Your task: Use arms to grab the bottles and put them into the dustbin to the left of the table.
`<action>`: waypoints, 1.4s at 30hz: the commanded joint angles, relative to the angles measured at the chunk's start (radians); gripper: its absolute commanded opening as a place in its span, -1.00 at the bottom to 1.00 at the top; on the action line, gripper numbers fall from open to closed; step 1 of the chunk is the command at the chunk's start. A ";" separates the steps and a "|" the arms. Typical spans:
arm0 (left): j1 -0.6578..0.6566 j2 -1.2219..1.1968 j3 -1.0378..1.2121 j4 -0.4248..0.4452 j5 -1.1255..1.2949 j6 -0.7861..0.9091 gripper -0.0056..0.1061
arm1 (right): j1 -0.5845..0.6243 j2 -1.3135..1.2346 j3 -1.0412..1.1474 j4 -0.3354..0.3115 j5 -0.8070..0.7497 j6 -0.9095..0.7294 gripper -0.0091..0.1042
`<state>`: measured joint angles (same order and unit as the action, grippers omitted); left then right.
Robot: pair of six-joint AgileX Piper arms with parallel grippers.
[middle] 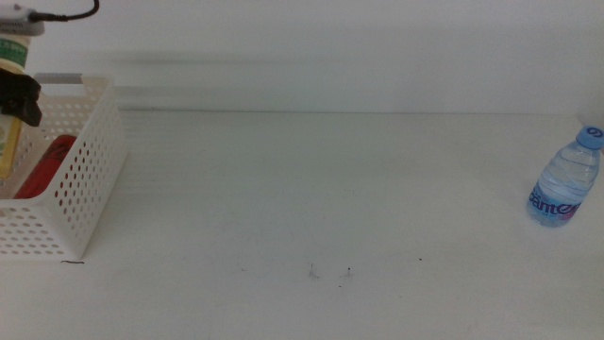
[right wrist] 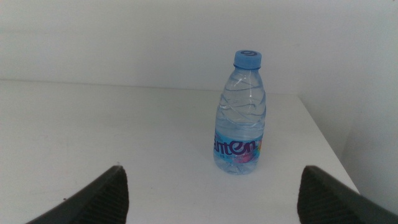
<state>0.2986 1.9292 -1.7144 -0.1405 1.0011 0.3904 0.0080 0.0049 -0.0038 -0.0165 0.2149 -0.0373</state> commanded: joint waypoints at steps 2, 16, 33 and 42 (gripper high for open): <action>0.014 0.012 -0.023 0.001 -0.054 -0.017 -0.89 | -0.009 -0.005 0.004 -0.003 -0.013 -0.005 0.74; 0.020 0.059 -0.023 -0.022 -0.053 -0.017 -0.77 | -0.009 -0.005 0.004 -0.003 -0.013 -0.005 0.74; 0.018 0.057 -0.031 -0.058 -0.018 -0.006 0.78 | -0.009 -0.005 0.004 -0.003 -0.013 -0.005 0.74; -0.017 0.049 -0.135 -0.101 0.138 -0.063 0.78 | -0.009 -0.005 0.004 -0.003 -0.013 -0.005 0.74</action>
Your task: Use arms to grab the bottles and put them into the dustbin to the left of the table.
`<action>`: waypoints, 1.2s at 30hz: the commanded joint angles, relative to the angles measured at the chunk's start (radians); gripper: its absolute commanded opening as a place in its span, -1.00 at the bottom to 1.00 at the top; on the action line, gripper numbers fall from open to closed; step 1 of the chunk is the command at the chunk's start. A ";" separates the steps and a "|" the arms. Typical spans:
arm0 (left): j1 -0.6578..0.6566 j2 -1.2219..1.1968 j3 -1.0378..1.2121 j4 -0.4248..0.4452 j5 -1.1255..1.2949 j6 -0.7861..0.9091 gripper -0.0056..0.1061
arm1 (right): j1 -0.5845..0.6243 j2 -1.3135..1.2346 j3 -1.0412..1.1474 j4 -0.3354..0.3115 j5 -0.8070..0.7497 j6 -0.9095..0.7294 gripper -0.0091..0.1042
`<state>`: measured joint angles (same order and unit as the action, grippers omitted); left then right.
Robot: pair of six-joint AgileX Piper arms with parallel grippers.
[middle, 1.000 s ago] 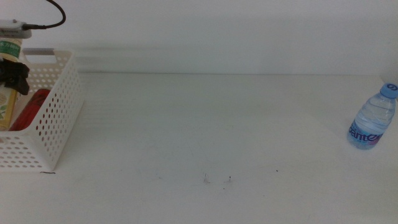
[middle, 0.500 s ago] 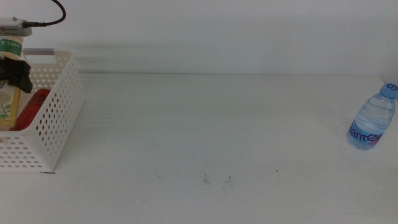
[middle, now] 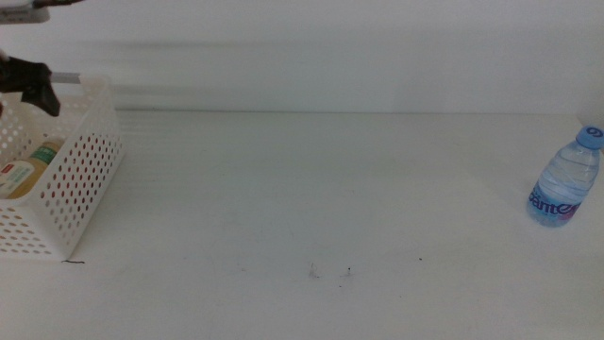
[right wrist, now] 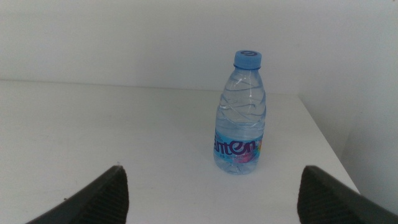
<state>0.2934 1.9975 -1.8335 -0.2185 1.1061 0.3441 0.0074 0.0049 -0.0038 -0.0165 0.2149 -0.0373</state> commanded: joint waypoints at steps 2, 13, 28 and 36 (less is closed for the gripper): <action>-0.029 -0.037 -0.013 -0.049 0.054 -0.010 0.78 | -0.008 -0.005 0.004 -0.003 -0.013 -0.005 0.74; -0.194 -0.258 -0.013 -0.122 0.060 0.010 0.78 | -0.008 -0.005 0.004 -0.003 -0.013 -0.005 0.74; -0.443 -0.523 -0.013 -0.244 0.066 0.130 0.78 | -0.008 -0.005 0.004 -0.003 -0.013 -0.005 0.74; -0.525 -0.614 0.010 -0.299 0.090 0.201 0.78 | -0.008 -0.005 0.004 -0.003 -0.013 -0.005 0.74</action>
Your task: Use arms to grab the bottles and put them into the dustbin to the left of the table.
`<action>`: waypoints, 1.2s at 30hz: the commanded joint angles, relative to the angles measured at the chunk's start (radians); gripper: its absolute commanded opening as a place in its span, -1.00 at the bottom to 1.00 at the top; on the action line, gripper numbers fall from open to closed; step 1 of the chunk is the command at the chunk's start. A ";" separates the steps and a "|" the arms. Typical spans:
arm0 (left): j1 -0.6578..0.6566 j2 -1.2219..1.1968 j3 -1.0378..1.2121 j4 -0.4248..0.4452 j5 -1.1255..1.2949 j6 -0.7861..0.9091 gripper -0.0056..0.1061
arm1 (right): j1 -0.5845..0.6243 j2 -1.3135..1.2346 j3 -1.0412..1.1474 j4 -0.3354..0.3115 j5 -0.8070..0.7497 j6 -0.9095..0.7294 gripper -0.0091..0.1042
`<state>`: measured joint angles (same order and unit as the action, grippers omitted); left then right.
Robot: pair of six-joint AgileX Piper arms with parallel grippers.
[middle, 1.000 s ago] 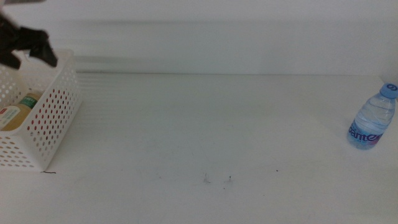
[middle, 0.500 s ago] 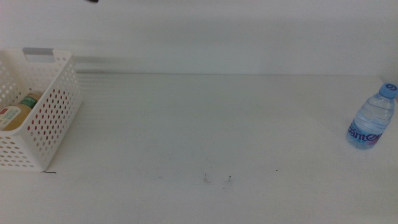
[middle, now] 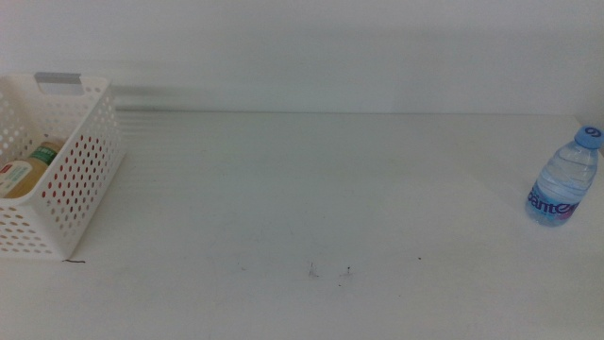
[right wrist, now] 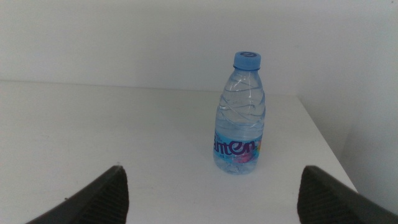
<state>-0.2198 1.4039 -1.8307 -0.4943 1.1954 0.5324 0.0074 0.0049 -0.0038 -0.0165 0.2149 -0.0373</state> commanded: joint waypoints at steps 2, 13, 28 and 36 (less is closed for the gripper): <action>-0.033 -0.066 0.071 -0.041 -0.051 0.021 0.78 | -0.008 -0.005 0.004 -0.003 -0.013 -0.005 0.74; -0.147 -0.329 0.520 0.012 -0.311 0.003 0.78 | -0.008 -0.005 0.004 -0.003 -0.013 -0.005 0.74; -0.332 -0.573 0.825 0.249 -0.465 -0.268 0.78 | -0.008 -0.005 0.004 -0.003 -0.013 -0.005 0.74; -0.479 -0.685 0.931 0.354 -0.546 -0.407 0.78 | -0.008 -0.005 0.004 -0.003 -0.013 -0.005 0.74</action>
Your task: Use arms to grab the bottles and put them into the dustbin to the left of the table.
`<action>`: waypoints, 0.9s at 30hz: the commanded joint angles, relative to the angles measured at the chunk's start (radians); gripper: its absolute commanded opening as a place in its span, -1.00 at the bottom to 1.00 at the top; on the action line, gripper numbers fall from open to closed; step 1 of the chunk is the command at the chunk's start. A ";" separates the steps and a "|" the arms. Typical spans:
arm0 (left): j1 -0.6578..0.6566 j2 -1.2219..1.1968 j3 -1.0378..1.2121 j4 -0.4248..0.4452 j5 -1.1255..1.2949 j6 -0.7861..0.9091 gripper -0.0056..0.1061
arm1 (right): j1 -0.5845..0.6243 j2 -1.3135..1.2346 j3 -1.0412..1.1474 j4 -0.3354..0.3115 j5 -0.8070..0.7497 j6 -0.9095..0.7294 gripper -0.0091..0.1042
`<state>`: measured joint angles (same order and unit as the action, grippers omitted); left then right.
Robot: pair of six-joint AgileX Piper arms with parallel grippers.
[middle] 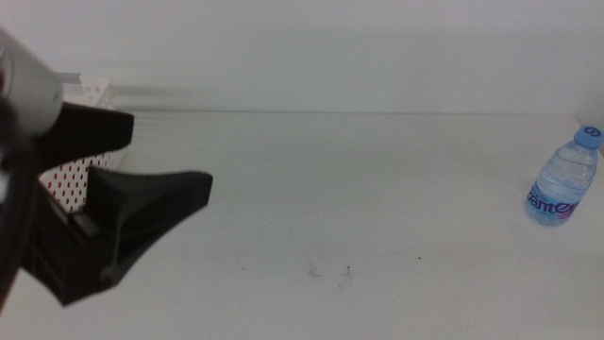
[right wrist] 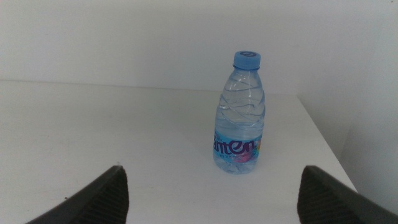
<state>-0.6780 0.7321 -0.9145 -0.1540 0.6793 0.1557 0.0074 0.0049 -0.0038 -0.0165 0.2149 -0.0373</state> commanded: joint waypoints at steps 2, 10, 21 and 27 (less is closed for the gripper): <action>-0.041 -0.020 0.024 0.014 -0.035 -0.033 0.78 | -0.008 -0.005 0.004 -0.003 -0.013 -0.005 0.74; -0.052 -0.023 0.026 0.000 -0.060 -0.033 0.78 | -0.008 -0.005 0.004 -0.003 -0.013 -0.005 0.74; -0.052 -0.023 0.026 0.077 -0.078 -0.030 0.78 | -0.008 -0.005 0.004 -0.003 -0.013 -0.005 0.74; -0.052 -0.023 0.026 0.079 -0.175 -0.030 0.78 | -0.008 -0.005 0.004 -0.003 -0.013 -0.005 0.74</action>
<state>-0.7267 0.7140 -0.8944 -0.0814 0.5394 0.1319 0.0074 0.0049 -0.0038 -0.0165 0.2149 -0.0373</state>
